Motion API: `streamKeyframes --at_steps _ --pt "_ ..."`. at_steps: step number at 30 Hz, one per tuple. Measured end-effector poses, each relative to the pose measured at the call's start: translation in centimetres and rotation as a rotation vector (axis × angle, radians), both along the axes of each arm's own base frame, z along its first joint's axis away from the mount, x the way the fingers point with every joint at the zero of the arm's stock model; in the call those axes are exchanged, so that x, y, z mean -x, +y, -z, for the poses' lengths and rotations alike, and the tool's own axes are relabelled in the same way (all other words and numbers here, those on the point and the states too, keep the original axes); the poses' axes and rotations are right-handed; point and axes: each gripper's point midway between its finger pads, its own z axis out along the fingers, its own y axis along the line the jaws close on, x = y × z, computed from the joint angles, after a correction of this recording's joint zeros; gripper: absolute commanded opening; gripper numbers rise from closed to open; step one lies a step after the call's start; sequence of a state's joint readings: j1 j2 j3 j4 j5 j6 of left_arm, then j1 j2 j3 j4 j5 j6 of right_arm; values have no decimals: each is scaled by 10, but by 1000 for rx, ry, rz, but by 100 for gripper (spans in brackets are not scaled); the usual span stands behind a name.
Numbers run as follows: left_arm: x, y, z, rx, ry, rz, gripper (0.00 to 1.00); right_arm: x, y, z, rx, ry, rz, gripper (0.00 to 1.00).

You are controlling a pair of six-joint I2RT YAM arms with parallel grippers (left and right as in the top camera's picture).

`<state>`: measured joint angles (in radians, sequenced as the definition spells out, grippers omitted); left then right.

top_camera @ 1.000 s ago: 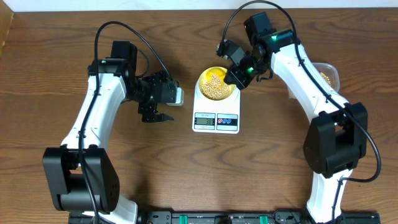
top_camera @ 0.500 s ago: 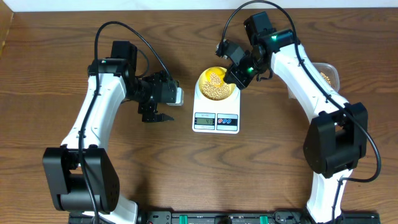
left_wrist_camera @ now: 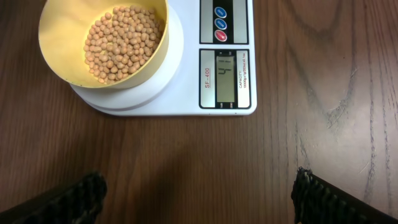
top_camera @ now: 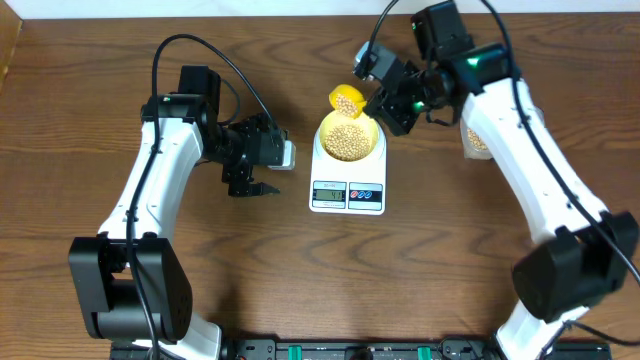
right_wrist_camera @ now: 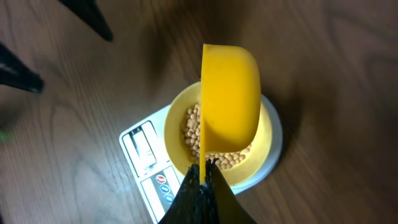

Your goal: Scoop item into bowl and weigh 50g on scale

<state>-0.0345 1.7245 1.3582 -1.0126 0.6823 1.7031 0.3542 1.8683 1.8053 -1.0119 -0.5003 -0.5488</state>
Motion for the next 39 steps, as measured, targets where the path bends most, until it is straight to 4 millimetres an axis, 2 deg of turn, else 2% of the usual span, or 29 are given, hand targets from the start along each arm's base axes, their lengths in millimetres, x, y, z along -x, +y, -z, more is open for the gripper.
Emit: streamKeyframes --at_steps 4,18,39 --pt "0 0 0 0 0 0 98 3 -1 -11 -6 -27 -6 1" --pt "0 0 0 0 0 0 97 3 -6 -7 23 -17 15 1" --pt "0 0 0 0 0 0 98 1 -16 -10 -47 70 102 1"
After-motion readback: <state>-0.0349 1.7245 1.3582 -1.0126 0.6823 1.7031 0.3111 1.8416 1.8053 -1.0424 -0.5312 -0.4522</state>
